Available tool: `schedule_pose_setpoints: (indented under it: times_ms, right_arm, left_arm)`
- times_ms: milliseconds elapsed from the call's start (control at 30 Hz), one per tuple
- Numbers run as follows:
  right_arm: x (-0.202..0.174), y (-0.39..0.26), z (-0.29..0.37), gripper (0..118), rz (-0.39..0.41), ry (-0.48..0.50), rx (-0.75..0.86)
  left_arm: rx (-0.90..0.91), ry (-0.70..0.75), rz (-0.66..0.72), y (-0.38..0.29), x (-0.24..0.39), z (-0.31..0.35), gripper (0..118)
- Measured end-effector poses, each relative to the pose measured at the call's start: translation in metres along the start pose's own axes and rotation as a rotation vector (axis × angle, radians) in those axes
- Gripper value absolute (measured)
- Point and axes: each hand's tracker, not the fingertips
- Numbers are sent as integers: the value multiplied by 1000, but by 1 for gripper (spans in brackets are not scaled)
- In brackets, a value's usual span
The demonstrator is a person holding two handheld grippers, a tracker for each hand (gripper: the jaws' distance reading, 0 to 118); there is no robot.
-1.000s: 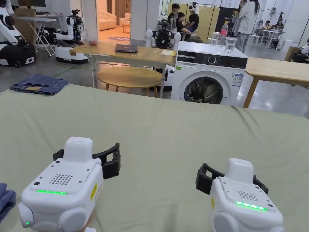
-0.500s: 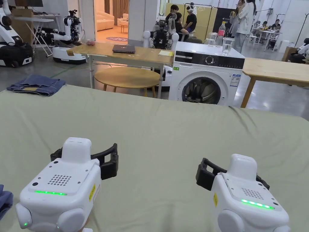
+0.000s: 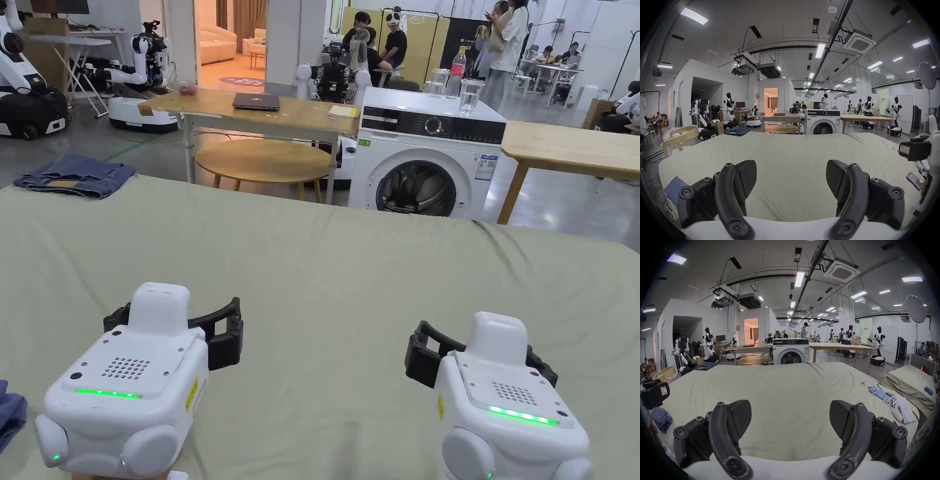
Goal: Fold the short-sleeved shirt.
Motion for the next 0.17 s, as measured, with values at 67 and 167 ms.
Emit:
schedule_pose_setpoints:
  times_ms: [67, 167]
  right_arm:
    - [0, -1, 1, 99, 8, -3, 17]
    - [-2, 1, 1, 100, 22, 8, -26]
  left_arm:
    - [-4, -1, 0, -1, 0, 0, 89]
    - [-6, -2, 0, -1, 0, 0, 89]
